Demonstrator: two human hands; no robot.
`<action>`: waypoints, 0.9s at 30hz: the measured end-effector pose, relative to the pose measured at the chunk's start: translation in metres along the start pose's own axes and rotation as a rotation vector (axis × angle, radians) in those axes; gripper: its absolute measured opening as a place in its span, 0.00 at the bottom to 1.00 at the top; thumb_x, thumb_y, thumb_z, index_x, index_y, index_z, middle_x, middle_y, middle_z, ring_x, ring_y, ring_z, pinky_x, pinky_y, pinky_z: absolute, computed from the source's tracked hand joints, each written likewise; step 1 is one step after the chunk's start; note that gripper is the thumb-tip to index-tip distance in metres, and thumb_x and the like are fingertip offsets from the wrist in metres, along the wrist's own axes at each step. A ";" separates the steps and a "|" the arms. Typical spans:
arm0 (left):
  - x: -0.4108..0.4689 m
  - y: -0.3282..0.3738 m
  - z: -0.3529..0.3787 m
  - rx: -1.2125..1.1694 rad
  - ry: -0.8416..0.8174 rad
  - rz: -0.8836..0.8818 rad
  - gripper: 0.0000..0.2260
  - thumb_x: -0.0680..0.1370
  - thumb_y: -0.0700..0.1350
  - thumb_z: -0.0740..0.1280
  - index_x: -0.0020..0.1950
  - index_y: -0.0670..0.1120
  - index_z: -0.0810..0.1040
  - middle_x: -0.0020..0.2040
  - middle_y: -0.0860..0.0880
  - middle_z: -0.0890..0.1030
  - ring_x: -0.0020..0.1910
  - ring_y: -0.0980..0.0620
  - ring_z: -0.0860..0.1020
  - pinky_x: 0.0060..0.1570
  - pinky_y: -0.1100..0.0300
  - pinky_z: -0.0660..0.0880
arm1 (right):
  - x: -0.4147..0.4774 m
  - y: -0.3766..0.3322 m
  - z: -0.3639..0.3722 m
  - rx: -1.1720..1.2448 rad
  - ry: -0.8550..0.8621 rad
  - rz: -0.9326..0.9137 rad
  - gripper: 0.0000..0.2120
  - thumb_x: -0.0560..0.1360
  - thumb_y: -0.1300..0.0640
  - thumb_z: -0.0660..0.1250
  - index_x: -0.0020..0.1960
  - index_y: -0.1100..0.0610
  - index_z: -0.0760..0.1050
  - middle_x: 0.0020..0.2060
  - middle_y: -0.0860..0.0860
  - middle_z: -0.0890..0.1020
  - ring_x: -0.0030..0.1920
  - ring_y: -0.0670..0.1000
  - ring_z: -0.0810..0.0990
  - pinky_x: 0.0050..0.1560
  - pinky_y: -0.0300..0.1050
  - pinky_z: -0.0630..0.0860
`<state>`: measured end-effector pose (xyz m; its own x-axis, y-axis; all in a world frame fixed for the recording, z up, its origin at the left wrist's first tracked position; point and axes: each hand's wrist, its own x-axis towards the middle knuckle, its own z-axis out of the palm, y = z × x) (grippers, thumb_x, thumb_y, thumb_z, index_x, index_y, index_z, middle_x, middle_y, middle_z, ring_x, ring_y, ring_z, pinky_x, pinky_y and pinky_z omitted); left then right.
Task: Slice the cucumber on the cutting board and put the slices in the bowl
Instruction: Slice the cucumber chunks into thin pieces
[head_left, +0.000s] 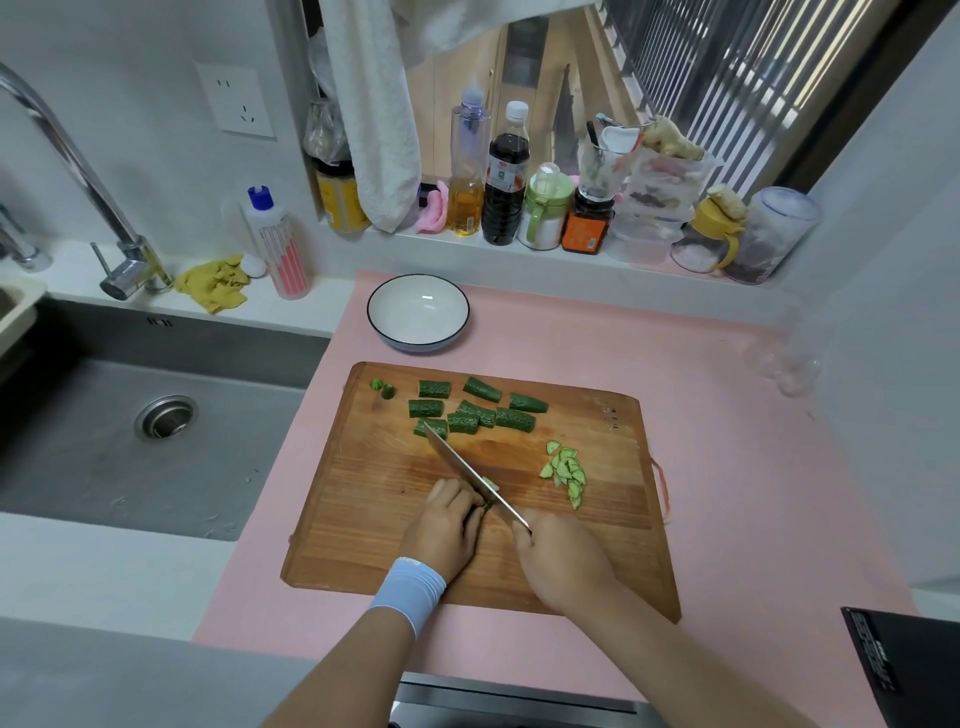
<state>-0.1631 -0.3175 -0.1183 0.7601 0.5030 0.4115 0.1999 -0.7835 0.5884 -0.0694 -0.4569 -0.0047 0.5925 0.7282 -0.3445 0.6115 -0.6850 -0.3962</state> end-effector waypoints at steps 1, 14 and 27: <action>0.000 0.000 0.000 -0.005 0.005 -0.002 0.03 0.77 0.40 0.66 0.44 0.43 0.78 0.44 0.51 0.74 0.44 0.51 0.72 0.47 0.60 0.72 | -0.003 0.002 0.000 -0.014 0.005 -0.008 0.12 0.83 0.49 0.54 0.45 0.47 0.73 0.36 0.46 0.78 0.39 0.53 0.77 0.39 0.45 0.68; 0.001 -0.001 0.001 -0.037 0.005 -0.016 0.02 0.75 0.37 0.70 0.44 0.43 0.79 0.44 0.51 0.77 0.46 0.51 0.74 0.51 0.65 0.71 | -0.021 0.019 -0.005 0.011 -0.012 -0.013 0.18 0.84 0.49 0.55 0.35 0.47 0.65 0.31 0.45 0.74 0.32 0.45 0.73 0.31 0.39 0.66; -0.003 -0.001 0.001 -0.006 -0.008 -0.024 0.04 0.78 0.42 0.65 0.45 0.43 0.78 0.45 0.51 0.75 0.46 0.50 0.73 0.51 0.63 0.71 | 0.005 -0.002 -0.002 0.045 -0.047 0.039 0.14 0.83 0.49 0.55 0.40 0.48 0.69 0.37 0.47 0.79 0.40 0.54 0.77 0.39 0.44 0.68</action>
<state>-0.1654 -0.3188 -0.1209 0.7599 0.5185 0.3920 0.2145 -0.7694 0.6017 -0.0670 -0.4515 -0.0043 0.5895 0.7022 -0.3993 0.5636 -0.7117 -0.4194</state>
